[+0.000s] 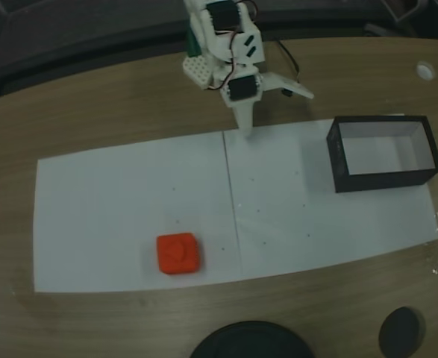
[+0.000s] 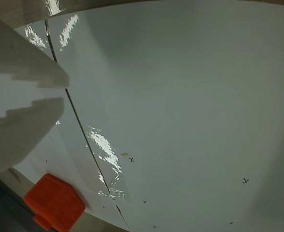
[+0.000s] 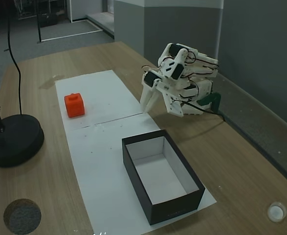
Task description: Grab a orange square and put it in the box.
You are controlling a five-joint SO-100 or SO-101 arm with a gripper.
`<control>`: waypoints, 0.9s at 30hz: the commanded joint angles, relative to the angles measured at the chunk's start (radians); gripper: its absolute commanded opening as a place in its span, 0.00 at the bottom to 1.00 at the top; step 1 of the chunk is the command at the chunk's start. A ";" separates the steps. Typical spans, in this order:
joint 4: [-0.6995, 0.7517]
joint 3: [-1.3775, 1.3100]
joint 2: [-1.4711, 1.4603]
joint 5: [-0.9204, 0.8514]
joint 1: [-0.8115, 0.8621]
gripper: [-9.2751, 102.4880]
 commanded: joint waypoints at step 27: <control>-0.411 -0.137 0.023 0.002 0.114 0.29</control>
